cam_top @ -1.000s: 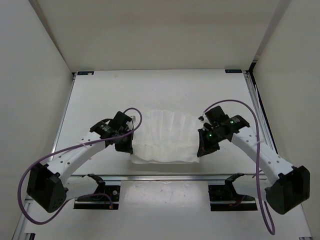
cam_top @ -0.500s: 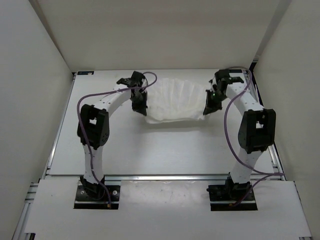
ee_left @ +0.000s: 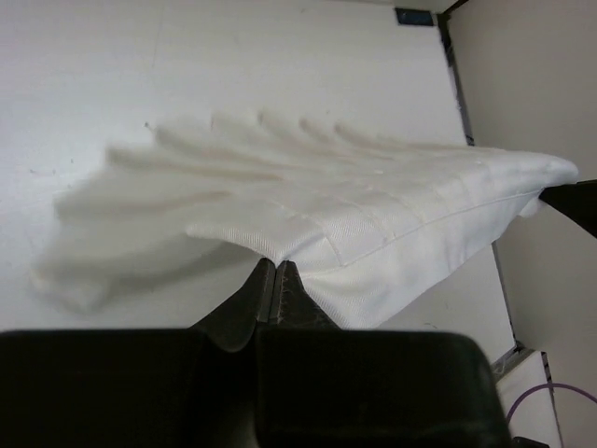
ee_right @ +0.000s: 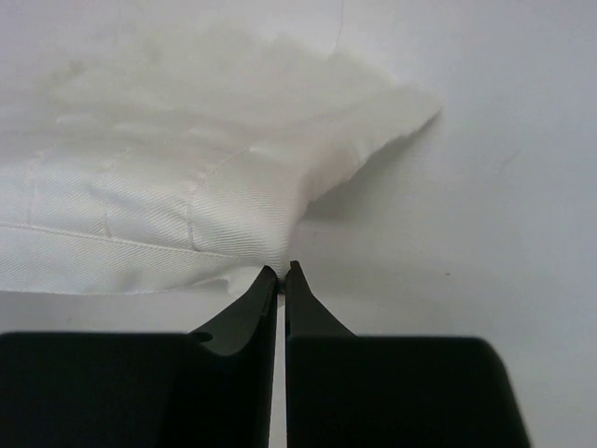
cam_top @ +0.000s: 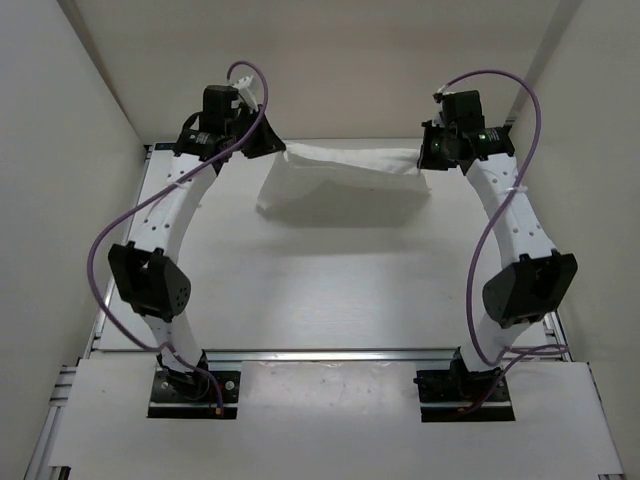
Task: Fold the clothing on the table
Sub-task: Flatten the skirt out
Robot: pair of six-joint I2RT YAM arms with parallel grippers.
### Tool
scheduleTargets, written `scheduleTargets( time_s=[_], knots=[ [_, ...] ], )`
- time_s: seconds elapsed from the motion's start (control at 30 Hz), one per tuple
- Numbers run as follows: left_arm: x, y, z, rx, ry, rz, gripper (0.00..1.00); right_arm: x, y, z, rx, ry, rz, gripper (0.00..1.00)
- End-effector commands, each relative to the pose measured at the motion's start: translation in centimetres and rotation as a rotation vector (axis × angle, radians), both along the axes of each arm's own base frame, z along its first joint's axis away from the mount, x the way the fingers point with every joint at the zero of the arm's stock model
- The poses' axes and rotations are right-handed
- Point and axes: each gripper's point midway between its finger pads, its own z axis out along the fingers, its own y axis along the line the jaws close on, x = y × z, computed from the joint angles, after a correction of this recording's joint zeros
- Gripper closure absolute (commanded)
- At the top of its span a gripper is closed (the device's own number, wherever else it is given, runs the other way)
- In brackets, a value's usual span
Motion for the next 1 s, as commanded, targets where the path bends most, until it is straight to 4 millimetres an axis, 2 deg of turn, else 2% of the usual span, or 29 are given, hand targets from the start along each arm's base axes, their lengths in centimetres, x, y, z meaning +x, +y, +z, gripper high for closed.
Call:
scheduleTargets(
  time_s=[0.0, 0.03, 0.07, 0.1, 0.13, 0.17, 0.2, 0.23, 0.27, 0.3, 0.33, 0.37, 0.4, 0.43, 0.47, 0.5, 0.57, 0.6, 0.67, 0.7, 0.73, 0.77, 0.8, 0.83, 0.87, 0.9, 0.93, 0.97],
  knots=[
    [-1.7, 1.5, 9.1, 0.028, -0.258, 0.031, 1.0, -2.0, -3.4, 5.3, -0.191, -0.162, -0.104, 1.0],
    [-2.6, 0.9, 10.0, 0.021, -0.282, -0.003, 1.0, -2.6, -3.6, 6.1, -0.217, -0.191, -0.111, 1.0],
    [-3.6, 0.5, 11.1, -0.008, -0.305, -0.043, 1.0, -3.1, -2.9, 6.5, -0.258, -0.22, -0.1, 1.0],
    [-4.3, 0.1, 12.0, -0.045, -0.322, -0.084, 1.0, -4.3, -1.9, 8.2, -0.255, -0.271, -0.088, 1.0],
    [-4.9, 0.2, 12.4, -0.075, -0.319, -0.09, 1.0, -5.3, -2.5, 9.2, -0.288, -0.308, -0.101, 1.0],
    [-6.3, -0.1, 13.9, -0.122, -0.349, -0.147, 1.0, -5.7, -1.5, 9.3, -0.3, -0.348, -0.08, 1.0],
    [-7.1, -0.4, 14.1, -0.17, -0.349, -0.201, 1.0, -7.4, -0.9, 11.3, -0.282, -0.43, -0.056, 1.0],
    [-8.2, -0.4, 15.3, -0.205, -0.371, -0.223, 1.0, -8.7, -0.9, 12.2, -0.261, -0.523, -0.05, 1.0],
    [-9.5, -0.9, 15.6, -0.234, -0.387, -0.283, 1.0, -9.0, 0.1, 11.3, -0.256, -0.574, -0.021, 1.0],
    [-9.4, -0.6, 14.8, -0.222, -0.37, -0.236, 1.0, -10.5, -0.6, 12.8, -0.214, -0.632, -0.045, 1.0],
    [-8.5, 0.2, 12.5, -0.161, -0.31, -0.134, 1.0, -10.6, -2.3, 12.8, -0.169, -0.629, -0.107, 1.0],
    [-7.5, 1.0, 10.8, -0.104, -0.277, -0.062, 1.0, -10.7, -2.7, 11.9, -0.134, -0.569, -0.111, 1.0],
    [-6.5, 2.8, 8.0, -0.024, -0.197, 0.063, 1.0, -10.4, -4.9, 11.7, -0.111, -0.507, -0.163, 1.0],
    [-5.9, 3.9, 5.6, 0.014, -0.137, 0.105, 1.0, -9.5, -7.5, 10.5, -0.123, -0.447, -0.231, 1.0],
    [-5.0, 5.0, 3.6, 0.016, -0.079, 0.139, 1.0, -9.1, -8.1, 8.7, -0.155, -0.361, -0.249, 1.0],
    [-4.7, 5.0, 1.7, 0.005, -0.011, 0.118, 1.0, -9.0, -8.9, 8.8, -0.213, -0.36, -0.273, 1.0],
    [-4.6, 5.4, -0.8, -0.034, 0.072, 0.075, 1.0, -8.1, -8.0, 7.3, -0.254, -0.291, -0.233, 1.0],
    [-5.2, 4.2, -1.7, -0.085, 0.112, 0.003, 1.0, -7.9, -7.5, 6.7, -0.235, -0.251, -0.212, 1.0],
    [-5.4, 3.7, -3.1, -0.058, 0.151, -0.008, 1.0, -7.4, -6.9, 5.4, -0.207, -0.193, -0.2, 1.0],
    [-5.5, 4.2, -3.6, 0.002, 0.151, 0.024, 1.0, -7.7, -6.8, 5.3, -0.191, -0.169, -0.196, 1.0],
    [-5.6, 3.9, -2.7, 0.067, 0.09, 0.019, 1.0, -7.6, -6.6, 4.6, -0.196, -0.13, -0.174, 1.0],
    [-6.1, 2.5, -3.0, 0.132, 0.044, -0.043, 1.0, -7.4, -6.4, 3.9, -0.203, -0.108, -0.16, 1.0],
    [-6.3, 2.0, -1.4, 0.148, -0.032, -0.065, 1.0, -7.4, -5.7, 3.4, -0.207, -0.107, -0.113, 1.0],
    [-7.6, 0.7, -0.4, 0.162, -0.099, -0.166, 1.0, -7.6, -4.7, 3.5, -0.199, -0.126, -0.044, 1.0],
    [-8.7, -0.6, -0.2, 0.134, -0.128, -0.272, 1.0, -8.1, -3.6, 4.3, -0.177, -0.166, 0.012, 1.0],
    [-9.2, -0.5, 0.7, 0.114, -0.163, -0.32, 1.0, -9.0, -2.0, 5.4, -0.125, -0.217, 0.108, 1.0],
    [-11.3, -1.5, 1.3, 0.032, -0.166, -0.431, 1.0, -9.7, -0.3, 5.1, -0.075, -0.228, 0.205, 1.0],
    [-12.9, -2.2, 1.3, -0.061, -0.161, -0.525, 1.0, -10.9, 0.3, 6.2, -0.028, -0.259, 0.245, 1.0]
  ],
)
